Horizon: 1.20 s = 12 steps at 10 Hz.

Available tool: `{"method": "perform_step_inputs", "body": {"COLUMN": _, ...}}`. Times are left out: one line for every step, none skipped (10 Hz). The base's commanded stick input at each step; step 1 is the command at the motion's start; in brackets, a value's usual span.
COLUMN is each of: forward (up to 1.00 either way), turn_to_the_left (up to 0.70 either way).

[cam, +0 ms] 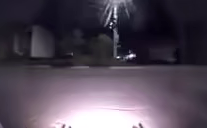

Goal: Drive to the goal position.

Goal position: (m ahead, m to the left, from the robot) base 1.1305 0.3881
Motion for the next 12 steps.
{"method": "perform_step_inputs", "body": {"forward": 0.00, "turn_to_the_left": 0.45}}
{"method": "perform_step_inputs", "body": {"forward": 0.00, "turn_to_the_left": 0.45}}
{"method": "perform_step_inputs", "body": {"forward": 0.00, "turn_to_the_left": 0.45}}
{"method": "perform_step_inputs", "body": {"forward": 0.00, "turn_to_the_left": 0.45}}
{"method": "perform_step_inputs", "body": {"forward": 0.00, "turn_to_the_left": 0.45}}
{"method": "perform_step_inputs", "body": {"forward": 0.00, "turn_to_the_left": 0.45}}
{"method": "perform_step_inputs", "body": {"forward": 0.00, "turn_to_the_left": 0.45}}
{"method": "perform_step_inputs", "body": {"forward": 0.00, "turn_to_the_left": 0.45}}
{"method": "perform_step_inputs", "body": {"forward": 0.00, "turn_to_the_left": 0.45}}
{"method": "perform_step_inputs", "body": {"forward": 0.00, "turn_to_the_left": 0.45}}
{"method": "perform_step_inputs", "body": {"forward": 0.07, "turn_to_the_left": 0.32}}
{"method": "perform_step_inputs", "body": {"forward": 0.27, "turn_to_the_left": 0.00}}
